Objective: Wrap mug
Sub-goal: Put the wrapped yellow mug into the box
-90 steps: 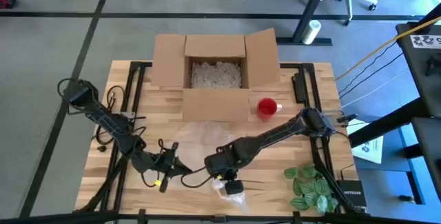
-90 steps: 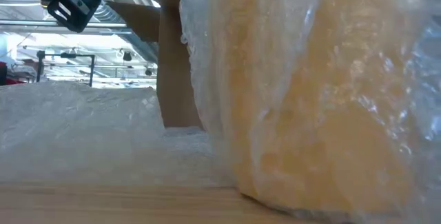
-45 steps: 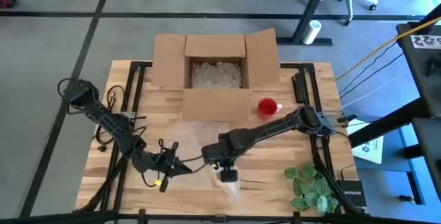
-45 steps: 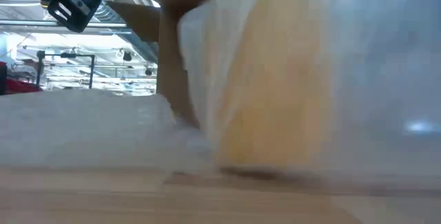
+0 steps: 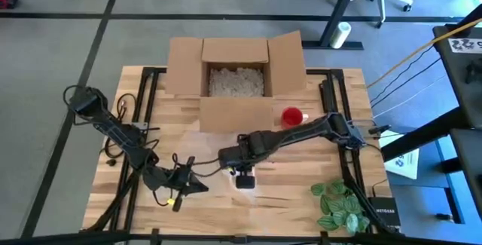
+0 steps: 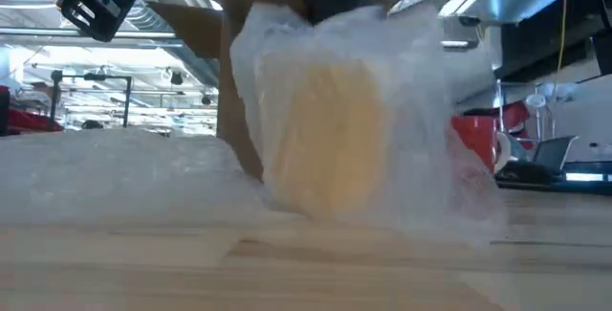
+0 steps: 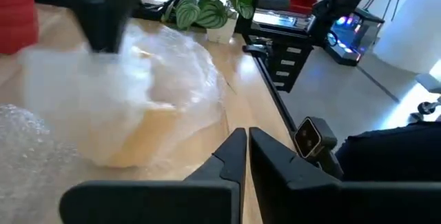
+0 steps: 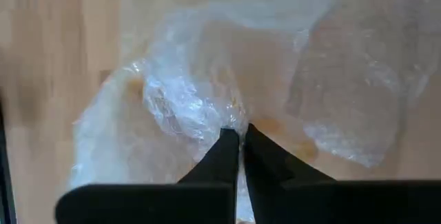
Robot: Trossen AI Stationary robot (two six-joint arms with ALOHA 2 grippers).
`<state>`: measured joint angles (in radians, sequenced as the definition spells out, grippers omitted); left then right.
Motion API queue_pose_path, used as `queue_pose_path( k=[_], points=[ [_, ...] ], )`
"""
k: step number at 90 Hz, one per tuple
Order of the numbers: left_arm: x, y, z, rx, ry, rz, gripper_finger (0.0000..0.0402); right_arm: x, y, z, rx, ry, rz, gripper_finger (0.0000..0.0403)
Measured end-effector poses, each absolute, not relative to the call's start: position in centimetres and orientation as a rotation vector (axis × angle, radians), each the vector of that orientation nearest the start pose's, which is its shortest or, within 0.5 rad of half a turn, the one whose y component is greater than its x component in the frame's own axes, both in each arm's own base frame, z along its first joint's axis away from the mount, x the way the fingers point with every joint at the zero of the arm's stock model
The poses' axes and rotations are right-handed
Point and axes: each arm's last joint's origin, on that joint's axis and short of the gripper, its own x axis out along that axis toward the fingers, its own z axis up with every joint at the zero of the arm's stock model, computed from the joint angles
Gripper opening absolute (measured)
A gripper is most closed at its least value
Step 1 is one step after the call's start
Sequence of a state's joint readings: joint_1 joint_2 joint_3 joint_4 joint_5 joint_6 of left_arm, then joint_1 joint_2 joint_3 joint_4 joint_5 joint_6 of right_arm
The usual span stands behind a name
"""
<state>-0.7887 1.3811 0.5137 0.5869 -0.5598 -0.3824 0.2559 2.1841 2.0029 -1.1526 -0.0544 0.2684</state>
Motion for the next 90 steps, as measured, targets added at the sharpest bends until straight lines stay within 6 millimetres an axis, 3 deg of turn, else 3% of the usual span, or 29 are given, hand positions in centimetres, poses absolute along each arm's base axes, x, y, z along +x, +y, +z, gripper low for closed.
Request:
queue_pose_path(
  k=[7,22,62,90],
  points=[
    [19.4,-17.8,18.9,-0.202,0.261,-0.191,0.0,43.4,11.3,22.8,0.1,1.346,0.096,0.0001],
    [19.3,-17.9,18.9,-0.194,0.262,-0.197,0.0,43.4,11.3,22.6,0.067,1.338,0.165,0.0019],
    [19.3,-17.9,18.9,-0.169,0.259,-0.198,0.0,43.7,11.3,22.4,0.016,1.308,0.197,0.0167],
    [19.4,-17.9,18.9,-0.156,0.258,-0.199,0.0,43.8,11.3,22.3,0.005,1.316,0.169,0.0179]
  ],
)
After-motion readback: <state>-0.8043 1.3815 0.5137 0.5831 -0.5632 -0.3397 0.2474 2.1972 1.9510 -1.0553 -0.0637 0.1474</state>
